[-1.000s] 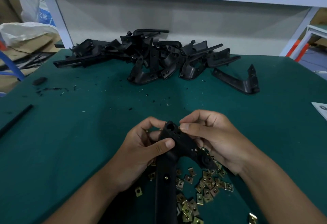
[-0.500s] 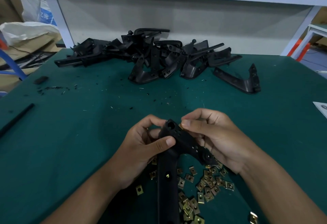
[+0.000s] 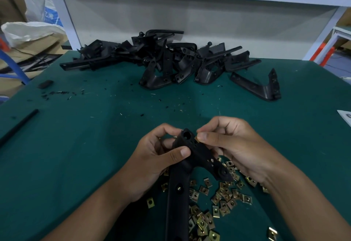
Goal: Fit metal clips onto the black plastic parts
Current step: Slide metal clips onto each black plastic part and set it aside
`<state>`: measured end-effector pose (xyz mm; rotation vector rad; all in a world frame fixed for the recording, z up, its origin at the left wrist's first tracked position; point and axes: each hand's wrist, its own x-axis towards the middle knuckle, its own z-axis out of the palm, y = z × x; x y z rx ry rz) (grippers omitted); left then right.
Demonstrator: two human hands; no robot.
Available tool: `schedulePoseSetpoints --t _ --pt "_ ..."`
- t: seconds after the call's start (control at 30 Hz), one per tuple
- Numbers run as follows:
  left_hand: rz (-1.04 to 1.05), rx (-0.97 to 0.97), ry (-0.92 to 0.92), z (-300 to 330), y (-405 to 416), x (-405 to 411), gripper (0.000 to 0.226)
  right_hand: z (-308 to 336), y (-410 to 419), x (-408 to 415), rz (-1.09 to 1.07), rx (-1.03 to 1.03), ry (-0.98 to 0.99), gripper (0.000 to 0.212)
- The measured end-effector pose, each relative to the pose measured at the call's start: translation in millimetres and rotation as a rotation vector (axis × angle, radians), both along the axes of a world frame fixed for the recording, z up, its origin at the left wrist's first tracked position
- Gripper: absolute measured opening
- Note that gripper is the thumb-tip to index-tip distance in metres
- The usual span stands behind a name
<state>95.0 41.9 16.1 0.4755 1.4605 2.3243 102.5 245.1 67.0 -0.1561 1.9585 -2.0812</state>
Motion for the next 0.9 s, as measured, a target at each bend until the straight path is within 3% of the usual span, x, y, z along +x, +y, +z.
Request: schedulePoseSetpoints --t 0.33,0.5,0.63,0.7,0.77,0.83,0.9 --pt "0.037 -0.073 0.041 -4 -1 -2 0.019 -6 -6 2 -0.020 0.053 -0.031 0.013" --pt "0.044 -0.093 0.033 -6 -1 -2 0.025 -8 -8 2 -0.016 -0.021 -0.126 0.024" --pt "0.018 -0.058 -0.023 -4 1 -3 0.029 -13 -2 -4 -0.005 0.020 -0.086 0.027" --pt "0.019 -0.021 -0.047 -3 1 -2 0.030 -14 12 -11 -0.072 0.225 0.009 0.018" --pt "0.010 0.013 -0.070 -2 -2 -2 0.030 -15 31 -15 -0.081 0.594 0.133 0.010" --pt "-0.011 0.060 -0.116 1 -5 -2 0.027 -20 48 -15 0.058 0.898 0.172 0.028" --pt "-0.001 0.097 -0.183 3 -6 -4 0.024 -26 54 -11 0.147 1.033 0.189 0.035"
